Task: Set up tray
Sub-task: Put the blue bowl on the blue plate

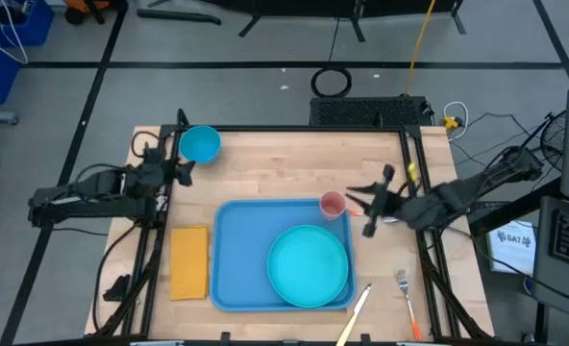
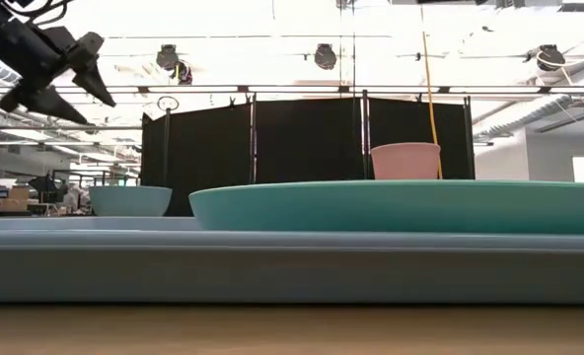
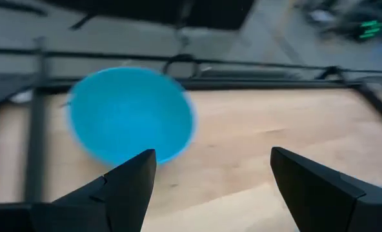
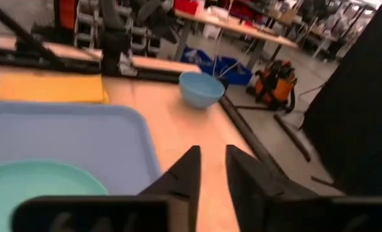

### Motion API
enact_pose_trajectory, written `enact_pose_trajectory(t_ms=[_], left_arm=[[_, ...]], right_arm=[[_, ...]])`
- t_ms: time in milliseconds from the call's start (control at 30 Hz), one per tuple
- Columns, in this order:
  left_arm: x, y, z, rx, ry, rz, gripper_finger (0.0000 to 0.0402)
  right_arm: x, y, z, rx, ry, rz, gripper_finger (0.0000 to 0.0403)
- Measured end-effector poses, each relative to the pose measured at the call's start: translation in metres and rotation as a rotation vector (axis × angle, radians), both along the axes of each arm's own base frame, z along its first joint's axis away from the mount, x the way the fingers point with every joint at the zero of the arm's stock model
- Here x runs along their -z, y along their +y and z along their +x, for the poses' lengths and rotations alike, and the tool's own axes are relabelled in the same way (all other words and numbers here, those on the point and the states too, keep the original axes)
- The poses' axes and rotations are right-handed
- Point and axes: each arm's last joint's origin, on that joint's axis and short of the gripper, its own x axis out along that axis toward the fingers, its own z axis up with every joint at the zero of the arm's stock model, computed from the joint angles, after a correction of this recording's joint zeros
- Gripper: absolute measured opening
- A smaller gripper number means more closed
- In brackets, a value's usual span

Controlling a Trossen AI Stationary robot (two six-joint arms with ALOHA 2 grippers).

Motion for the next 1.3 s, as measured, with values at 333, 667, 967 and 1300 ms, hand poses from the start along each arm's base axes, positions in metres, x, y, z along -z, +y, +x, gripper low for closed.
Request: enact_pose_trajectory(t_ms=[333, 667, 967, 1300], left_arm=[[0.002, 0.018, 0.006, -0.162, 0.139, -0.222, 0.031], [0.013, 0.054, 0.003, -0.305, 0.247, -0.375, 0.031], [0.023, 0.102, 0.008, -0.186, 0.151, -0.464, 0.031], [0.05, 0.126, -0.004, -0.283, 0.288, -0.621, 0.031]], right_arm=[[-0.004, -0.031, -0.064, -0.023, -0.113, -0.012, 0.0163], [0.03, -0.048, -0.1, -0.024, -0.235, 0.032, 0.0165], [0.029, -0.053, -0.116, -0.151, -0.319, 0.059, 0.0168], [0.03, -0.057, -0.125, -0.155, -0.346, 0.068, 0.0168]])
